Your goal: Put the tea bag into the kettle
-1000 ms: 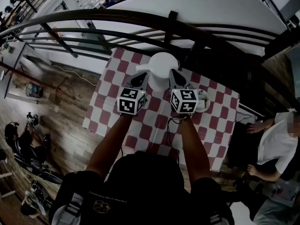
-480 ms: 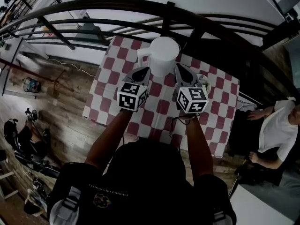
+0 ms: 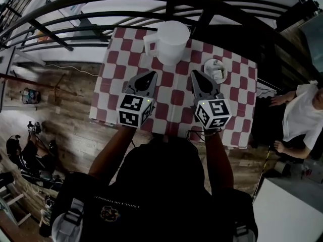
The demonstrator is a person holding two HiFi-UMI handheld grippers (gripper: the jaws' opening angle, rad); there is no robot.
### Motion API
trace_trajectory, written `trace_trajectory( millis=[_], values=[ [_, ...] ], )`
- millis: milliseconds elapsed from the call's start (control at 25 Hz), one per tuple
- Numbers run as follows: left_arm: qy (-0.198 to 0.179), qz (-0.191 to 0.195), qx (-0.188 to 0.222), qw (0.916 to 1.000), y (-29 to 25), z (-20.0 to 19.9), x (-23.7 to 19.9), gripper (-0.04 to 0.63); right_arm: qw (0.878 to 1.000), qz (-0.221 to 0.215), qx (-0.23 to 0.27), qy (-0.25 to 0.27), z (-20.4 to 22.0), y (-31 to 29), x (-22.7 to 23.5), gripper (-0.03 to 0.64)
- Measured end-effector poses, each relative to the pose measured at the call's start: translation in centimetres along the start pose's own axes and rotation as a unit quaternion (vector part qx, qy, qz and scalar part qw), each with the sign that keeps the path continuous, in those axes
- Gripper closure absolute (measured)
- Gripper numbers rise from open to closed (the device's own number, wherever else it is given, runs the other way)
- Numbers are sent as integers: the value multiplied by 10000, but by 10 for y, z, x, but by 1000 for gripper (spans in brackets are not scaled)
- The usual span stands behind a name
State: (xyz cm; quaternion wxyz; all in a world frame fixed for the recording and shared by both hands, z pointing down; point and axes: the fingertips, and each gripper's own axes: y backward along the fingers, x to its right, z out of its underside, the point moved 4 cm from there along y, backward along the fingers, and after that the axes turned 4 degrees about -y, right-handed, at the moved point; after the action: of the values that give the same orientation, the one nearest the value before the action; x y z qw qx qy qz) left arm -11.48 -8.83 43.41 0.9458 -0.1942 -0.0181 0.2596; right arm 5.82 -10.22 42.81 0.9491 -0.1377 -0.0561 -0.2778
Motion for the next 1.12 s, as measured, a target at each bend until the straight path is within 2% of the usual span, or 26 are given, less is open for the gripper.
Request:
trace_trajectory(
  millis=[200,560,1120],
  values=[
    [-97,170,-23,9998,19,21,25,592,9998,151,-75,-133,20,39,-13,601],
    [-12,474,-139,9988,60,45,76,593,9989,211,-235,-350,52,111,-41,602],
    [-128,396,-18,9991,120,76,199,592,9998,-7,-99,-190,75,244,-56,603]
  ],
)
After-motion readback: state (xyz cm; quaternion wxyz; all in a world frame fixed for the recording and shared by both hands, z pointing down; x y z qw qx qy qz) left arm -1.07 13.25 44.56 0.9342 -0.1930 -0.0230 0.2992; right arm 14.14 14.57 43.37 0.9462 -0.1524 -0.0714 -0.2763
